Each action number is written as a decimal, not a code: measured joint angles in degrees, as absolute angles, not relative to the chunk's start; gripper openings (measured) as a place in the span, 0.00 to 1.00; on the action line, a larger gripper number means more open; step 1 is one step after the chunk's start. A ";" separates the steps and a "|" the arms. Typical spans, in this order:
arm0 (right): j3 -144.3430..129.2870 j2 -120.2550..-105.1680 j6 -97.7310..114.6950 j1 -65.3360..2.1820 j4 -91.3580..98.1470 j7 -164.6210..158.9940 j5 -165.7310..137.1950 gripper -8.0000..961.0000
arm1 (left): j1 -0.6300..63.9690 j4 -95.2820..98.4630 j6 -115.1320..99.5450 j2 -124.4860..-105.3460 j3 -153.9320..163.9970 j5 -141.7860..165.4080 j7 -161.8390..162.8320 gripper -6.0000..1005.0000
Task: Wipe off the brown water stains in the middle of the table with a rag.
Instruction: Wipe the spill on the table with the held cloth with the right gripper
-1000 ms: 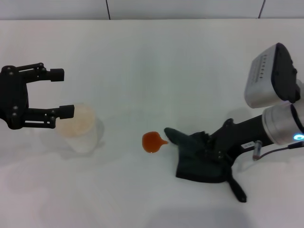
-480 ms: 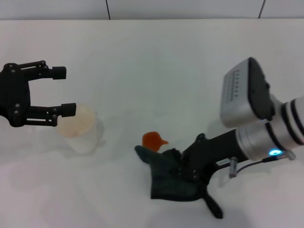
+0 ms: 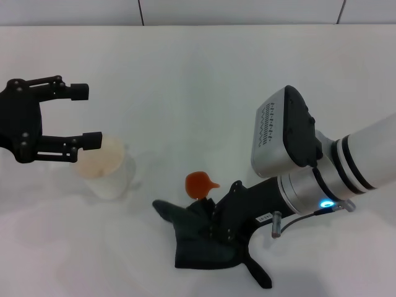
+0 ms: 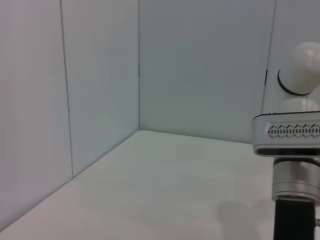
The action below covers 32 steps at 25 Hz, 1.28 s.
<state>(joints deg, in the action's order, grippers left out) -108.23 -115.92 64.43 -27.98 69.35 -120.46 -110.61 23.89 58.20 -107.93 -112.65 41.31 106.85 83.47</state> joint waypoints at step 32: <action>-110.46 -115.92 51.27 -29.30 64.69 -121.96 -111.36 0.10 | 23.91 58.27 -107.77 -112.95 41.31 106.74 83.55 0.89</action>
